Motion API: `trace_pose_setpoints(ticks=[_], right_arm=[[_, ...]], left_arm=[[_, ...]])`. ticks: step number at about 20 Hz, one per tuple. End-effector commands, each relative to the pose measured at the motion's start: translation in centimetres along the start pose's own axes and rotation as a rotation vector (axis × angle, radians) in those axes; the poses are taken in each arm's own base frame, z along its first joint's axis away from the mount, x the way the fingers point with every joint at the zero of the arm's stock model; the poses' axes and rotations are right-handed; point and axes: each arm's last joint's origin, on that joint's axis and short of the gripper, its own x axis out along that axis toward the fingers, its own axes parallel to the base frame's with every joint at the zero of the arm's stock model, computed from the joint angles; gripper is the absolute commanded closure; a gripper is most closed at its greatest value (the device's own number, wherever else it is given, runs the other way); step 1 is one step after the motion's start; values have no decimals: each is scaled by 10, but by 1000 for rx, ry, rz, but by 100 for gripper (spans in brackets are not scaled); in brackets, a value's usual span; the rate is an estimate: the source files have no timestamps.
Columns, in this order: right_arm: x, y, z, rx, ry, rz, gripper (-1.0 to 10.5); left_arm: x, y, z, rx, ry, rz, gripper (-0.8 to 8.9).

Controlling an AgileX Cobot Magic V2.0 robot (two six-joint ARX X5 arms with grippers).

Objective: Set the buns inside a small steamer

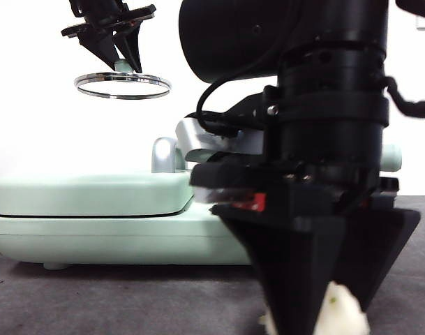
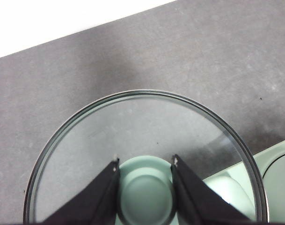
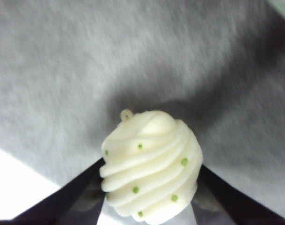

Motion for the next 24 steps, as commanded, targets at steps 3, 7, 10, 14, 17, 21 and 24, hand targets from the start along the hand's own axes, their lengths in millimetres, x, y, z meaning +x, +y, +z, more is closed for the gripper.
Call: trace_pose_setpoints(ticks=[3,7,10,14,17,21,24], right_arm=[[-39,8,15,-30,-9,4,717],[-96,4,31,-62,-34,6,717],[-136,-18,46,-33,-113,16,717],[-174,-61,70,20,-194,0,717],[-187,-88,93,63,-248,-14,717],[-183,-111,120,77,-264,-30,716],[-162,-123,136,83,-225,-35,716]], left_arm=[[-13,-2,10,9,-70,3,808],[-13,-2,10,9,-70,3,808],[-13,-2,10,9,-70,3,808],[-13,-2,10,8,-70,3,808],[-13,-2,10,8,-69,3,808],[-13,-2,10,8,-68,3,808],[-13,-2,10,8,-69,3,808]])
